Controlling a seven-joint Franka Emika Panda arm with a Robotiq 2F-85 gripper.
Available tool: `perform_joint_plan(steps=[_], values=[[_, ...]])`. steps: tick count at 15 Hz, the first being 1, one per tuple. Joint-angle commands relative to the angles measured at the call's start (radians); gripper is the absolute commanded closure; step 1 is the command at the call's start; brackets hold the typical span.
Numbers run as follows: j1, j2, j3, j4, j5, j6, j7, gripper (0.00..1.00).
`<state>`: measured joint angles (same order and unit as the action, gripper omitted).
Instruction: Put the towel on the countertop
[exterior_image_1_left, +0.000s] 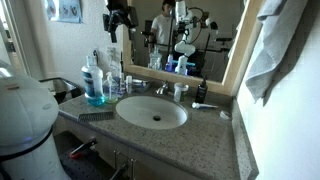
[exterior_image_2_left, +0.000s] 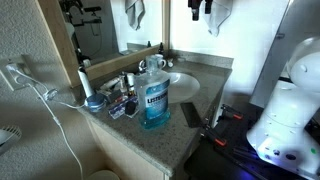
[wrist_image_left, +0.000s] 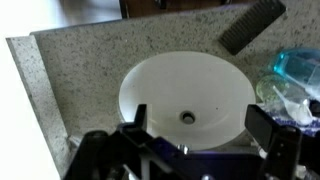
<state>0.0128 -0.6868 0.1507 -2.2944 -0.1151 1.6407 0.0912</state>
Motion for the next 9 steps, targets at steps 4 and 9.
perform_joint_plan(steps=[4, 9], values=[[-0.09, 0.083, -0.008, 0.02, -0.163, 0.358, 0.195, 0.0], [-0.21, 0.154, -0.005, 0.113, -0.311, 0.561, 0.34, 0.0]])
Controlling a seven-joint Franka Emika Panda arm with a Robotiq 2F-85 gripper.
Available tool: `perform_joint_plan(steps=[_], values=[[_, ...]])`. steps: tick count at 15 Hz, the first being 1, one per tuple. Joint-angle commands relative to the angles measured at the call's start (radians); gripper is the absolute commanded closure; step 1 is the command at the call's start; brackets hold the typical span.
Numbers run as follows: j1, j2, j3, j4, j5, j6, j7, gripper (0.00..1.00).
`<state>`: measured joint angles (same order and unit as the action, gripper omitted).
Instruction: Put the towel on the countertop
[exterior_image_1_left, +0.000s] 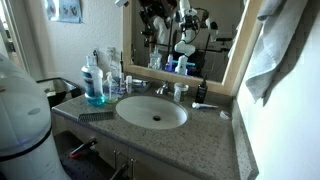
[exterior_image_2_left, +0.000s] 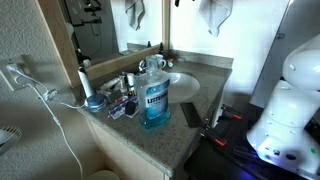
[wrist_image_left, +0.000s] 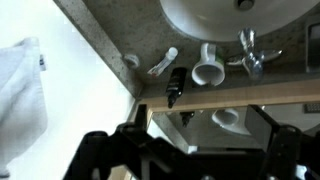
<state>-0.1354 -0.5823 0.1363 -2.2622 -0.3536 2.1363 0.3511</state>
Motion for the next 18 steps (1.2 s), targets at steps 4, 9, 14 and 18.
perform_joint_plan(steps=[4, 9, 14, 18], values=[[-0.153, 0.101, 0.024, 0.213, -0.187, 0.13, 0.214, 0.0], [-0.238, 0.171, 0.024, 0.347, -0.388, 0.175, 0.45, 0.0], [-0.245, 0.253, -0.018, 0.451, -0.683, 0.151, 0.772, 0.0], [-0.209, 0.311, -0.08, 0.54, -0.904, 0.09, 1.0, 0.0]])
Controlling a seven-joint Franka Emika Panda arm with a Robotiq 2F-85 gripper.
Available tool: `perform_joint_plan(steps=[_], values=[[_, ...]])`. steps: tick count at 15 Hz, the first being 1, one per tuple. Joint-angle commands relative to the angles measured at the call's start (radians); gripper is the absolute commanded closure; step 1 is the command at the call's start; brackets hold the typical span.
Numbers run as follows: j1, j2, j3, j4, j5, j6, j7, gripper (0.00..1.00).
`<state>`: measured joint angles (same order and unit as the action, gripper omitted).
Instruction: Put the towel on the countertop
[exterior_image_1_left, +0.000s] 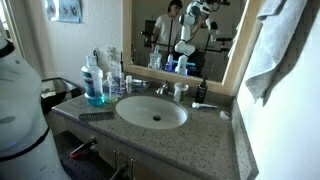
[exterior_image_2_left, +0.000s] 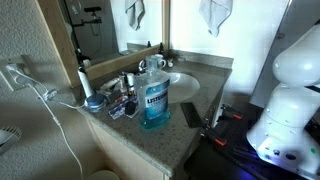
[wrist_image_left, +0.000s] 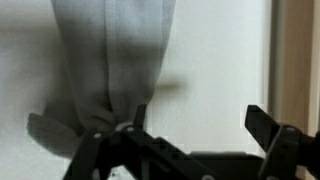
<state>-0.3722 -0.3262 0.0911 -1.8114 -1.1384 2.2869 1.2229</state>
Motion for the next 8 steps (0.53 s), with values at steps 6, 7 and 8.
perform_joint_plan(steps=[6, 7, 8], values=[[0.084, 0.143, -0.135, 0.223, -0.359, -0.214, 0.349, 0.0], [0.095, 0.157, -0.151, 0.241, -0.378, -0.228, 0.367, 0.0], [0.103, 0.174, -0.168, 0.26, -0.389, -0.238, 0.376, 0.0]])
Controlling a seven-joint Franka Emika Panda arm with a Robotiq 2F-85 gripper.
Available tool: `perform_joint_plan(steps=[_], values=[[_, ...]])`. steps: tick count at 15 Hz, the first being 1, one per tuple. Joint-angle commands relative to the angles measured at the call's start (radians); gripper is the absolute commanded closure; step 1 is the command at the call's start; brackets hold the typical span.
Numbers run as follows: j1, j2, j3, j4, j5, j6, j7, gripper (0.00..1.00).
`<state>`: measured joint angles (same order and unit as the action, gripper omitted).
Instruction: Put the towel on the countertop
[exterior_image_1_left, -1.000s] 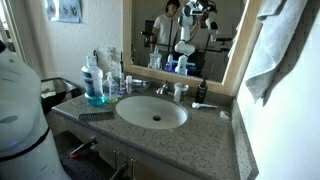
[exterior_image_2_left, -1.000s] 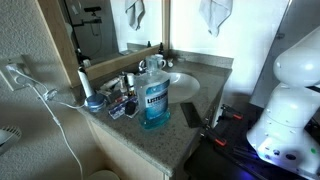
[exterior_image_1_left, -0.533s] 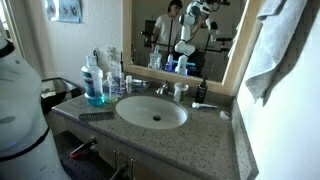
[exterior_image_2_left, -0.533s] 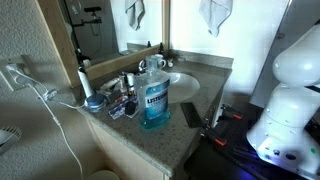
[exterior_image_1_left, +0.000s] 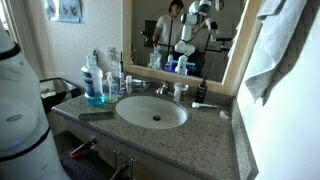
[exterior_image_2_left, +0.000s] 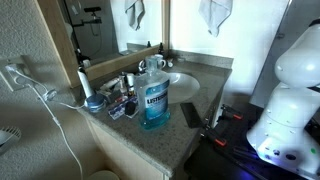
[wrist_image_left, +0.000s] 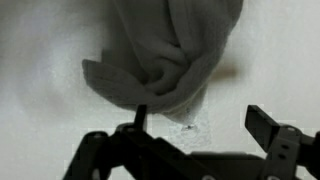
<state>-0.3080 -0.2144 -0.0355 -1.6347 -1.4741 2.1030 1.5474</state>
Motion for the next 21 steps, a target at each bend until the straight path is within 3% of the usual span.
perform_joint_plan(steps=[1, 11, 13, 21], values=[[0.048, 0.078, -0.056, 0.101, -0.062, -0.064, 0.06, 0.0], [0.062, 0.203, -0.151, 0.231, -0.053, -0.093, 0.047, 0.0], [0.063, 0.213, -0.157, 0.238, -0.055, -0.1, 0.05, 0.28], [0.077, 0.217, -0.154, 0.245, -0.061, -0.117, 0.052, 0.88]])
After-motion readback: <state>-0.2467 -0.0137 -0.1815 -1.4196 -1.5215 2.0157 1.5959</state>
